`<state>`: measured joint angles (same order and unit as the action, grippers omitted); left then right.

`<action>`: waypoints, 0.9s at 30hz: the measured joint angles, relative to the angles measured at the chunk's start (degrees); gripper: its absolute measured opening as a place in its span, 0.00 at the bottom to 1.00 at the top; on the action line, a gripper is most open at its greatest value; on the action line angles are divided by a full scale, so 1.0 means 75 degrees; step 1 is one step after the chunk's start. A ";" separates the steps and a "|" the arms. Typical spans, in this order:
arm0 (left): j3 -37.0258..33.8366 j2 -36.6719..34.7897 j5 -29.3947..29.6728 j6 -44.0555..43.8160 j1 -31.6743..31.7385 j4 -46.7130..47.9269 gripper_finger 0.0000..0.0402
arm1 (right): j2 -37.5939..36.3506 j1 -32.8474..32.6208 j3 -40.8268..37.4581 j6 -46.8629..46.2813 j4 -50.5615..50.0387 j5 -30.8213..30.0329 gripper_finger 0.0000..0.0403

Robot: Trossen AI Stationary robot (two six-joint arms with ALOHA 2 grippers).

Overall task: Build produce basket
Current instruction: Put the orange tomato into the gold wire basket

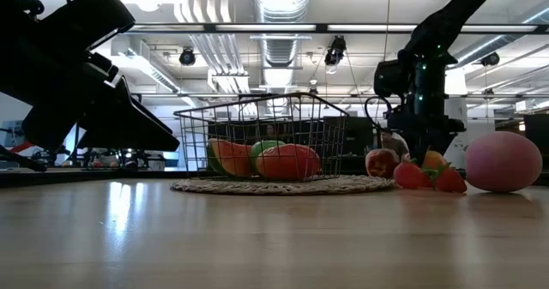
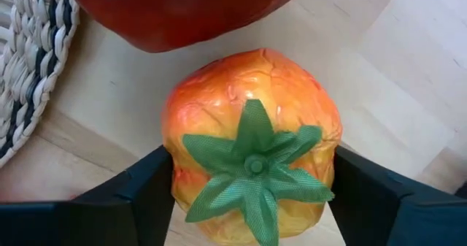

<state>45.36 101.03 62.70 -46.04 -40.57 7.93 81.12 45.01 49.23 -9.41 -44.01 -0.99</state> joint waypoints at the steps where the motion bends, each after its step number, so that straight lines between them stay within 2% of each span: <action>1: 0.0000 0.0000 0.0003 0.0000 0.0003 0.0000 0.49 | 0.0000 0.0000 0.0000 0.0005 0.0000 -0.0003 0.68; 9: 0.0000 0.0000 0.0005 0.0000 0.0000 0.0001 0.49 | -0.0416 -0.0280 0.0332 -0.0067 -0.0484 -0.0028 0.68; 13: 0.0000 0.0000 0.0005 0.0000 0.0001 0.0002 0.49 | -0.0918 -0.0759 0.0861 -0.0181 -0.0974 -0.0077 0.68; 19: 0.0000 0.0000 0.0008 0.0000 0.0011 0.0000 0.49 | -0.1502 -0.1760 0.2028 -0.0646 -0.0970 -0.0375 0.68; 23: -0.0002 0.0000 0.0010 0.0000 0.0011 0.0000 0.49 | -0.1332 -0.2438 0.2914 -0.0868 -0.0816 -0.0469 0.68; 27: -0.0003 0.0000 0.0017 0.0003 0.0014 0.0000 0.49 | -0.0600 -0.2946 0.3667 -0.0722 -0.0617 -0.0385 0.68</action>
<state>45.34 101.03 62.83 -46.02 -40.47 7.92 76.63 22.92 76.73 -14.82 -48.63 -3.88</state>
